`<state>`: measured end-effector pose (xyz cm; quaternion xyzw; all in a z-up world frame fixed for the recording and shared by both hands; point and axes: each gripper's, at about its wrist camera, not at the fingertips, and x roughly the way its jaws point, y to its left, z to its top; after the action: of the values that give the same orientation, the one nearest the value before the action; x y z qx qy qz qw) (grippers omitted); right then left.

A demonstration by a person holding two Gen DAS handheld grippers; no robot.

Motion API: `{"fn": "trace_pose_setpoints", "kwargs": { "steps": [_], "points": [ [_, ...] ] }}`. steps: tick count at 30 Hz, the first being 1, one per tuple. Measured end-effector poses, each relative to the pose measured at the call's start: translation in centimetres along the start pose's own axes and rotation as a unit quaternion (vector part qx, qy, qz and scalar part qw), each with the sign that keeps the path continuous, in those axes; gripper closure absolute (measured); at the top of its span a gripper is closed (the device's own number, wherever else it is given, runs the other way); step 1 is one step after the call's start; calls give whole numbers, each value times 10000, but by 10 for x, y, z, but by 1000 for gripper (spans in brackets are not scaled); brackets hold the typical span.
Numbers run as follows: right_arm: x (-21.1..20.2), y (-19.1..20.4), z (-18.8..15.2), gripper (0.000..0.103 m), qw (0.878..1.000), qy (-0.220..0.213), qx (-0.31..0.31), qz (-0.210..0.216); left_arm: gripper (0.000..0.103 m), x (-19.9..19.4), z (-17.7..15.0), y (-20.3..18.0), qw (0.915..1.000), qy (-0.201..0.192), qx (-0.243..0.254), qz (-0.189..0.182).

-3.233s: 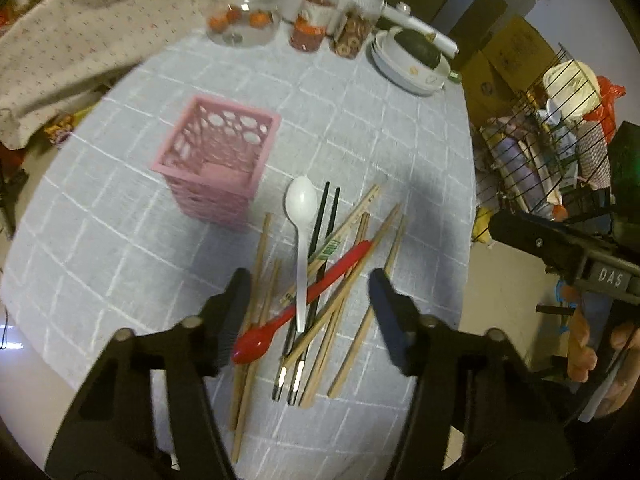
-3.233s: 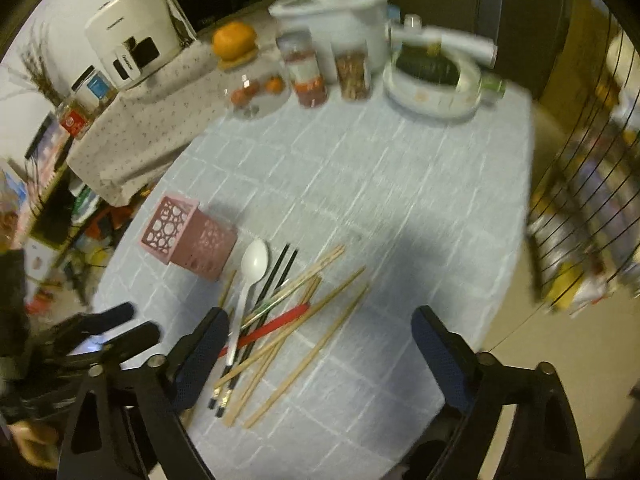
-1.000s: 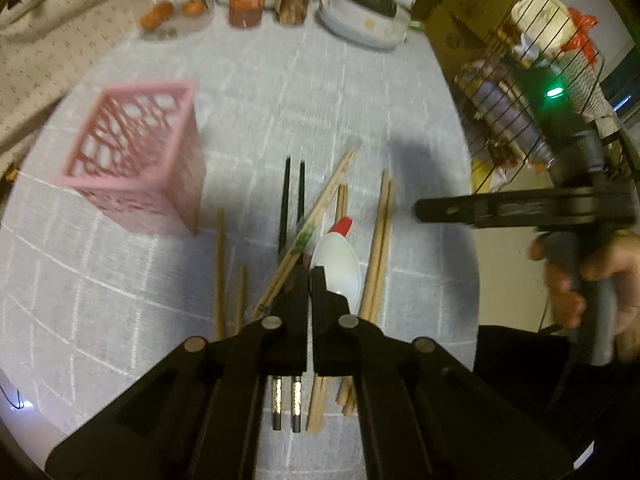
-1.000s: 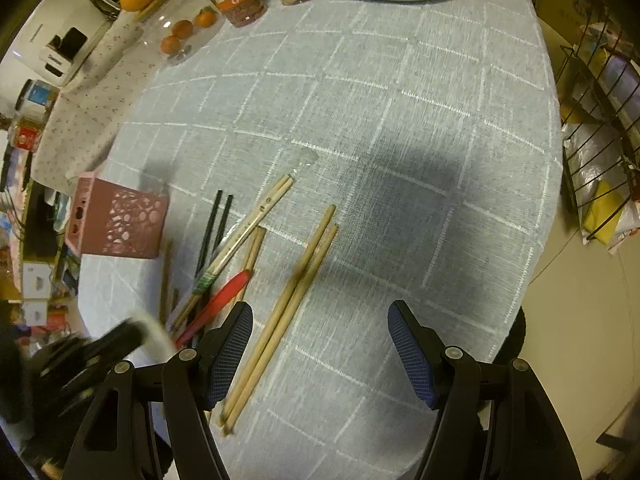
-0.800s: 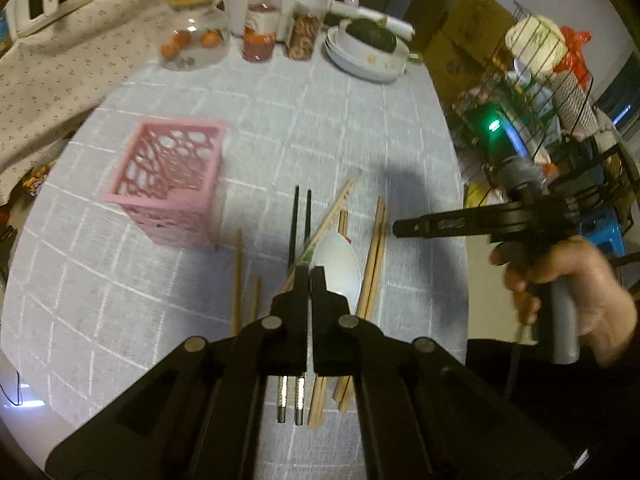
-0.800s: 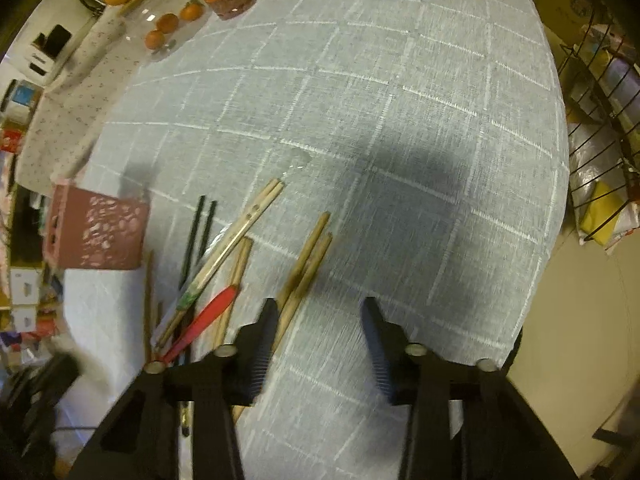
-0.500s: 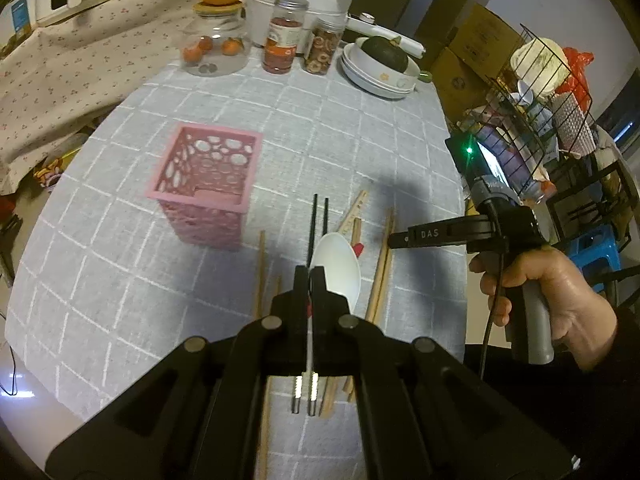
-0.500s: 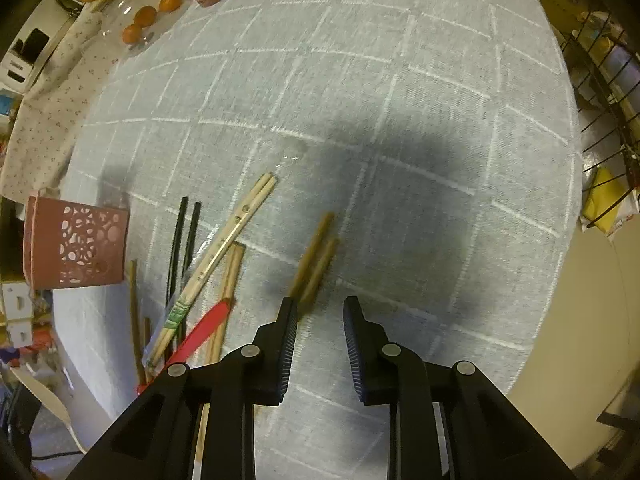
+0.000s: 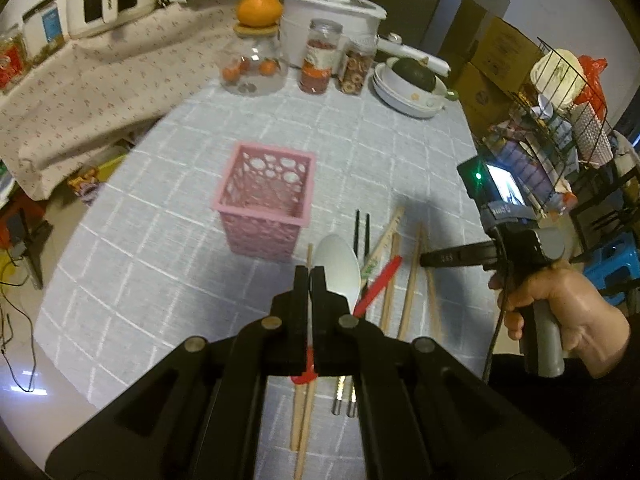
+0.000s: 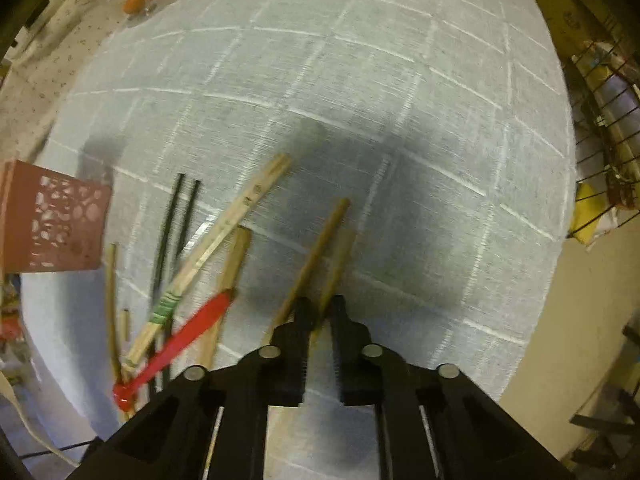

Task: Organize utensils
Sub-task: 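Lift the white spoon with the left tool while the right tool grasps a wooden chopstick, then lower the white spoon into the pink holder and open the left tool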

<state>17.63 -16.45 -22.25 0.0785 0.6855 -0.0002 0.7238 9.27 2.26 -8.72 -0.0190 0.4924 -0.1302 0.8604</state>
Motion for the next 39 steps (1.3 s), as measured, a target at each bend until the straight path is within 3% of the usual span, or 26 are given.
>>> {"fn": "trace_pose_setpoints", "kwargs": {
  "steps": [7,11,16,23,28,34,36,39],
  "points": [
    [-53,12,-8,98,9962,-790,-249,250,102,-28,9,5,9978,-640,-82,175],
    [-102,22,-25,98,9858,-1504,-541,506,102,-54,17,12,9909,-1264,-273,368],
    [-144,33,-52,98,9679,-2238,-844,772,102,-75,24,18,9750,-2074,-451,663],
    [-180,46,-60,98,9481,-2840,-1060,966,102,-66,32,22,9499,-2832,-668,1138],
    [-194,48,-67,98,9396,-3060,-1124,1043,101,-40,36,28,9348,-3091,-850,1532],
    [-194,46,-61,98,9385,-3075,-1055,1160,101,-13,42,20,9237,-3210,-676,1977],
    [-194,45,-59,98,9384,-3073,-1036,1195,102,-4,44,16,9240,-3187,-576,2035],
    [-195,45,-57,98,9378,-3074,-1027,1248,101,13,47,15,9334,-2917,-544,2016]
  ]
}}
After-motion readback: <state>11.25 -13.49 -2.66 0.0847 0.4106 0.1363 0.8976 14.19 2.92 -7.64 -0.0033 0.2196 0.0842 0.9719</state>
